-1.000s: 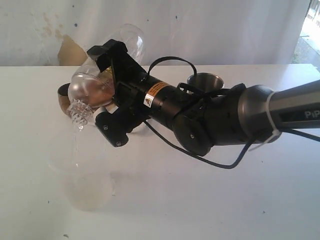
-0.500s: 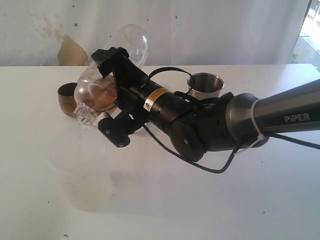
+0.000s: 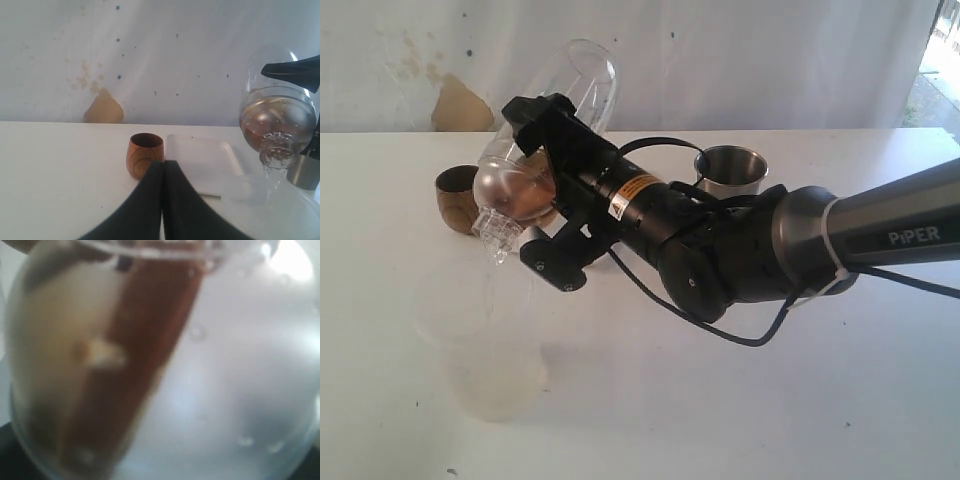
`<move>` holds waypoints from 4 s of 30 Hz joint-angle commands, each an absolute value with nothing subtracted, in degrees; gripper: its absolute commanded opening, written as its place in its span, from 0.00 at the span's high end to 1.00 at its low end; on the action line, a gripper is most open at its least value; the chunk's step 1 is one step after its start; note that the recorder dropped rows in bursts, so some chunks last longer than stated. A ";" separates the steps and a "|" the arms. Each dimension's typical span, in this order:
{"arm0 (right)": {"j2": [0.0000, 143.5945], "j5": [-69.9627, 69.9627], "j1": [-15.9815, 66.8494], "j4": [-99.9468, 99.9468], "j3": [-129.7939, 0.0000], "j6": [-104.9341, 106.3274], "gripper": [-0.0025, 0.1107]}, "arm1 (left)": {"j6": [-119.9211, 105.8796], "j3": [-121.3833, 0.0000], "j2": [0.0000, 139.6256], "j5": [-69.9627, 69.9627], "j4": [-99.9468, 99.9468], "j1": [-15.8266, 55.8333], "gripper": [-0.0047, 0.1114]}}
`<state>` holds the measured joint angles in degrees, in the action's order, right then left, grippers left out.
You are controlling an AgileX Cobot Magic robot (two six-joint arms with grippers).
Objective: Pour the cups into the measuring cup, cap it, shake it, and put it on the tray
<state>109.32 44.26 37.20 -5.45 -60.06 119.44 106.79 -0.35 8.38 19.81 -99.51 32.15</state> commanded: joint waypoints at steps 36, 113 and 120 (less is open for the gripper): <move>108.71 52.27 36.93 -4.21 -60.88 122.13 0.98 | 106.40 0.00 8.34 19.56 -99.95 32.16 0.96; 108.71 52.26 36.93 -4.11 -60.88 122.11 0.98 | 106.15 0.00 8.34 19.03 -99.95 32.16 0.96; 108.71 52.26 36.93 -4.11 -60.88 122.11 0.98 | 106.15 0.00 8.34 19.03 -99.95 32.16 0.96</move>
